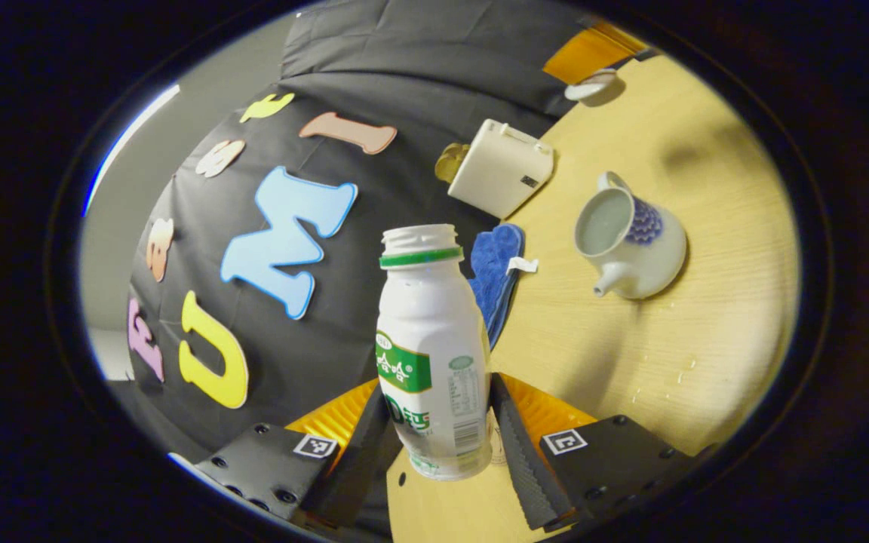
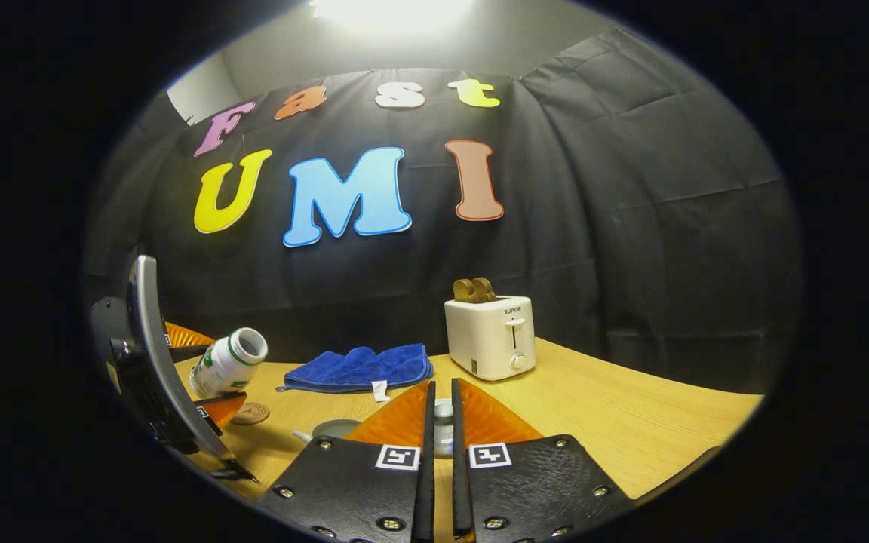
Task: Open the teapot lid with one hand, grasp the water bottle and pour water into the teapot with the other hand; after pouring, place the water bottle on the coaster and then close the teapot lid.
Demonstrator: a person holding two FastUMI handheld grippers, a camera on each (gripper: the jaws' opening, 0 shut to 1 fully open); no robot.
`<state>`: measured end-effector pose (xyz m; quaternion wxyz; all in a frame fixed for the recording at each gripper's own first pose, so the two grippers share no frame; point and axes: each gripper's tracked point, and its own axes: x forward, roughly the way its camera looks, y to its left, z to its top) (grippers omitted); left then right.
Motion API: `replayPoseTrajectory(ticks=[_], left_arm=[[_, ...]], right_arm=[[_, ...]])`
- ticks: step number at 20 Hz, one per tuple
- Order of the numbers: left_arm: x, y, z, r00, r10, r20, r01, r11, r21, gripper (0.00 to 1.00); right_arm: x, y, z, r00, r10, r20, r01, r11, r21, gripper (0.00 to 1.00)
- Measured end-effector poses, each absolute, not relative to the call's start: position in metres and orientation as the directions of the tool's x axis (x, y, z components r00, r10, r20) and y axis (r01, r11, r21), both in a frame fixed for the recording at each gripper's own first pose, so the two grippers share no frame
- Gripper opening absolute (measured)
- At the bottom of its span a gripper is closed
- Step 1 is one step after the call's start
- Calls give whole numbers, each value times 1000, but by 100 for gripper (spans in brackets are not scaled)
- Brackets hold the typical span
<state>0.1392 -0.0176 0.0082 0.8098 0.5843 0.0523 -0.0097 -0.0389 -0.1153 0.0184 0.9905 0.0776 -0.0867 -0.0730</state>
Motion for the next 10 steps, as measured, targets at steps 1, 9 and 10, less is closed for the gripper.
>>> replayPoseTrajectory(ticks=[1,9,10], left_arm=[[141,-20,6,994,42,-101,86,279,956,89],[146,-38,2,993,37,-116,115,37,993,89],[146,-39,2,993,36,-115,115,16,993,89]], right_arm=[[-40,-116,17,974,-158,164,130,977,171,9],[-45,-121,18,972,-158,174,121,971,206,10],[-46,-122,19,971,-158,177,119,970,211,10]])
